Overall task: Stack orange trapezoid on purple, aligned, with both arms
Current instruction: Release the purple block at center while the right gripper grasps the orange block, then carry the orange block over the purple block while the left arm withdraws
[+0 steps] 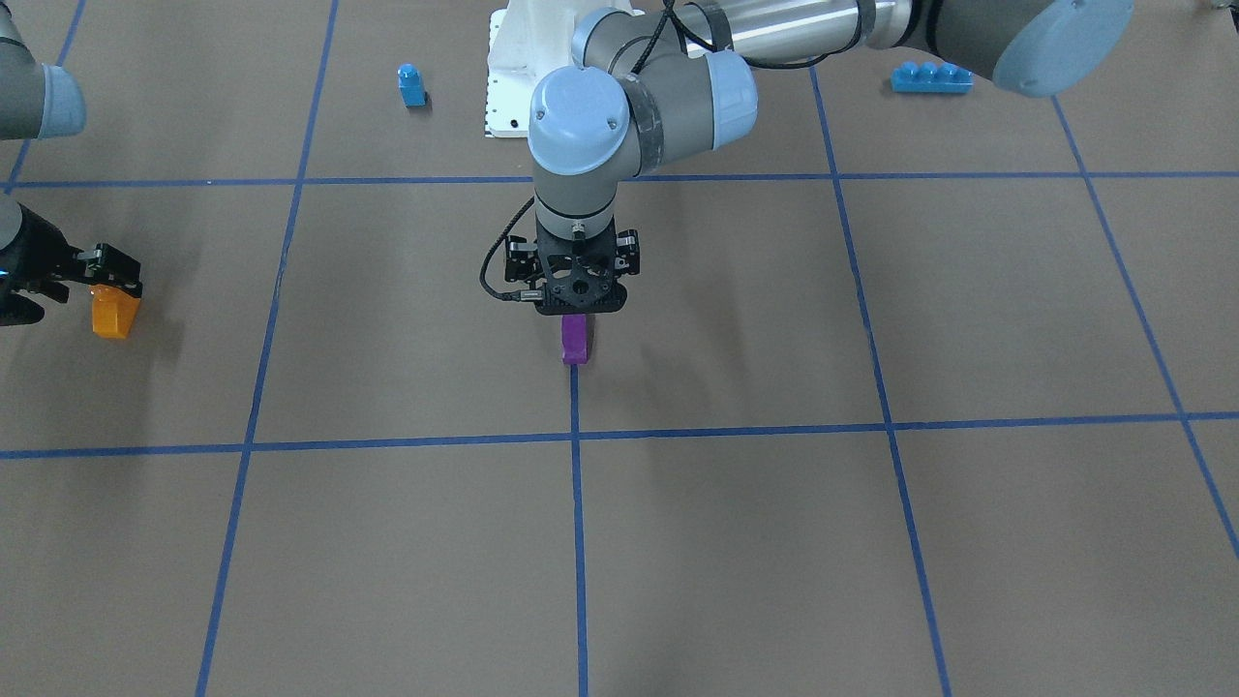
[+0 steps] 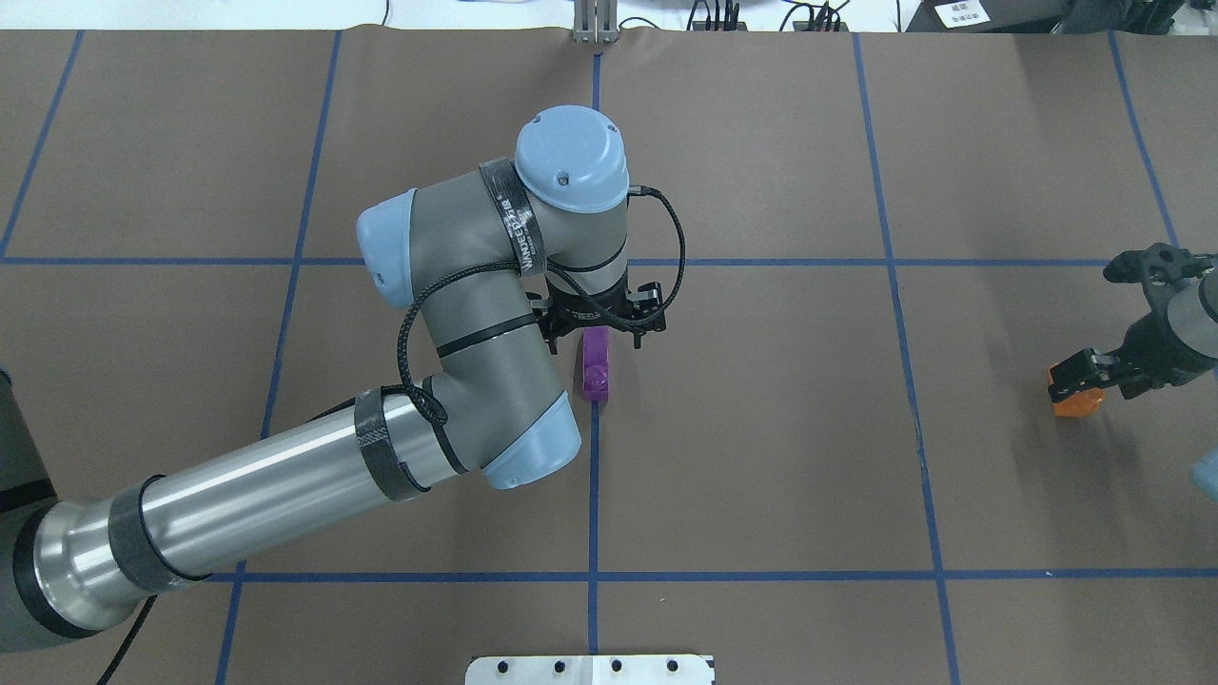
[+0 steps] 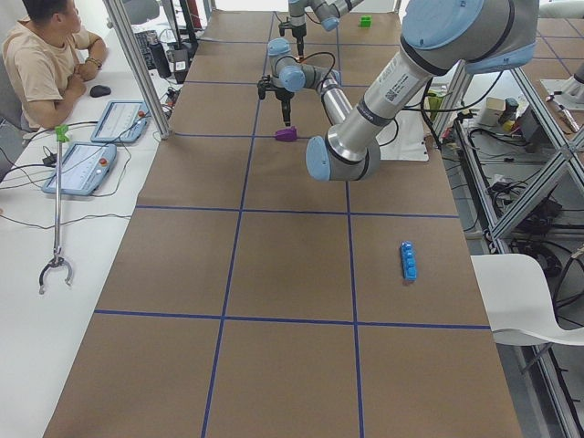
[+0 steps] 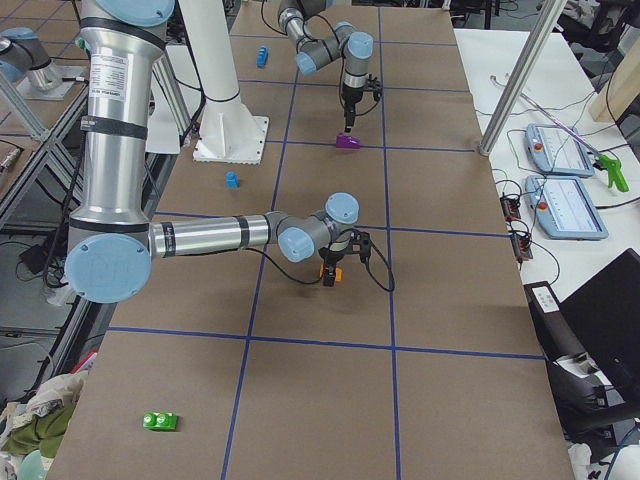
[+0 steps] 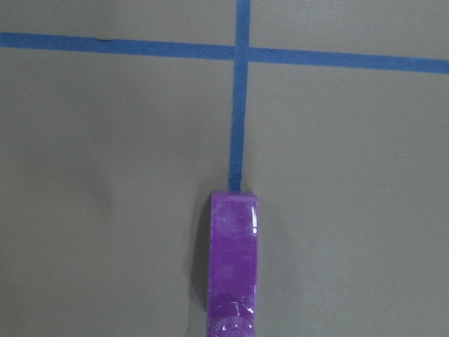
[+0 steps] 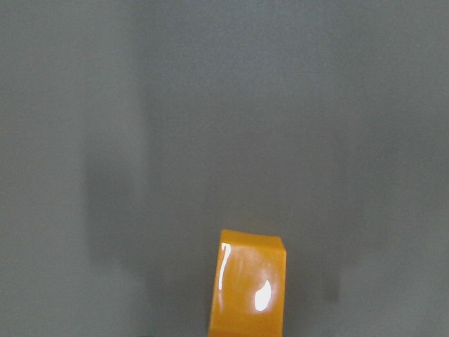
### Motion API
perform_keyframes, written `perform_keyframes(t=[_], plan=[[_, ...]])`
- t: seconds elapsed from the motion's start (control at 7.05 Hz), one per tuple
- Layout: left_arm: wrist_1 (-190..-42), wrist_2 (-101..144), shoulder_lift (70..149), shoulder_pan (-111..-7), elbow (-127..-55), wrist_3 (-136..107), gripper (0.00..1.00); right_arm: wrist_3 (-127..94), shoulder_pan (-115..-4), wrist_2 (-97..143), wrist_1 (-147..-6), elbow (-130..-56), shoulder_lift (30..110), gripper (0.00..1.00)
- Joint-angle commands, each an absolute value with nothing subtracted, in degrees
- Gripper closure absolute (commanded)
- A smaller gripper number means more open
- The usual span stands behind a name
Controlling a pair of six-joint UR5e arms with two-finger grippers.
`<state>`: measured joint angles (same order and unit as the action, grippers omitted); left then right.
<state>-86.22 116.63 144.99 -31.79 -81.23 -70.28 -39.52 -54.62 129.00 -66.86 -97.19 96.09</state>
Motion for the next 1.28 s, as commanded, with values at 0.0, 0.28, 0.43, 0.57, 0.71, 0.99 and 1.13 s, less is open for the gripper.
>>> perform_keyframes(t=[0.0,0.28,0.43,0.57,0.71,0.99,1.13], plan=[[-86.2,116.6,145.0,-31.8,-81.3,-70.4,0.0,-39.6,-53.9,128.8,-66.9,-94.3,94.8,0.48],[-86.2,116.5,145.0,-31.9,-81.4,-70.4,0.0,-39.7,-54.0,129.9,-66.9,-95.2,94.7,1.0],[-86.2,116.6,145.0,-32.3,-81.4,-70.2,0.0,-39.7,-54.2,130.0,-67.6,-97.6,94.7,1.0],[-86.0,116.8,144.3,-34.2,-83.5,-69.3,0.0,-39.8,-55.8,130.1,-73.2,-104.3,94.7,1.0],[-85.8,117.2,139.2,-34.8,-89.5,-65.6,0.0,-39.7,-55.8,129.2,-82.5,-109.1,90.9,1.0],[-84.3,117.1,122.6,-36.0,-105.0,-57.3,0.0,-40.0,-54.2,128.2,-86.4,-110.8,83.2,1.0],[-84.3,117.1,115.8,-36.4,-110.0,-54.2,0.0,-48.0,-50.2,127.6,-86.5,-110.7,79.0,1.0]])
